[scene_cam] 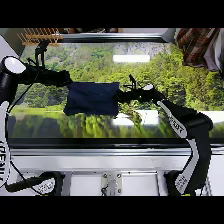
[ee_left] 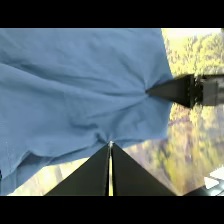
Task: Fold the clothes and pants, and hang the long-sleeved shirts on hangers.
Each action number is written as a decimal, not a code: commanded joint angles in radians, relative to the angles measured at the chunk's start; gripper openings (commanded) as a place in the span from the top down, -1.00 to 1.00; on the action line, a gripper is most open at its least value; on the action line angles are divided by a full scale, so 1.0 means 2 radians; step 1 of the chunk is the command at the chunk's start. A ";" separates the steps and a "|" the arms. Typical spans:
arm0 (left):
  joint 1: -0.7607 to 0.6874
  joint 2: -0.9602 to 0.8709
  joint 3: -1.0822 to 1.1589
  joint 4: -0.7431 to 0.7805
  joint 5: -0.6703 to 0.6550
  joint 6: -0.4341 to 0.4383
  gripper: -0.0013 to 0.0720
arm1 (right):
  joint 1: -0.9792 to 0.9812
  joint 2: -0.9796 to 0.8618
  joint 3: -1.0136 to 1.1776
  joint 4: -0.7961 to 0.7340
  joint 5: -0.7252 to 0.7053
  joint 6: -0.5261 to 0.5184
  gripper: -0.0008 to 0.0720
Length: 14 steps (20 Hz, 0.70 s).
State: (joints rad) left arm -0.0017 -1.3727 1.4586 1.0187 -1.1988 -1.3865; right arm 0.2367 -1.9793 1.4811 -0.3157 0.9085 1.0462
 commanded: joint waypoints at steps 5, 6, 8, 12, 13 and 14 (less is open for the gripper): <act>-0.001 0.000 0.000 0.000 -0.016 -0.001 0.94 | -0.144 0.163 0.030 -0.343 -0.003 0.145 0.94; -0.001 0.000 0.000 0.000 -0.016 -0.001 0.94 | -0.180 0.190 0.030 -0.401 -0.002 0.182 0.94; -0.001 0.000 0.000 0.000 -0.016 -0.001 0.94 | -0.251 0.230 0.030 -0.480 0.002 0.243 0.94; -0.001 0.000 0.000 0.000 -0.016 -0.014 0.94 | -0.393 0.267 0.012 -0.519 0.055 0.314 0.94; -0.001 0.000 0.000 0.000 -0.016 -0.018 0.94 | -0.423 0.273 -0.004 -0.520 0.063 0.329 0.94; -0.001 0.000 0.000 0.000 -0.016 -0.022 0.94 | -0.445 0.280 -0.024 -0.520 0.067 0.340 0.94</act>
State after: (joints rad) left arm -0.0036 -1.3724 1.4586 1.0187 -1.2301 -1.4094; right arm -0.4923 -1.4696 1.4925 -1.2716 0.9859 1.6039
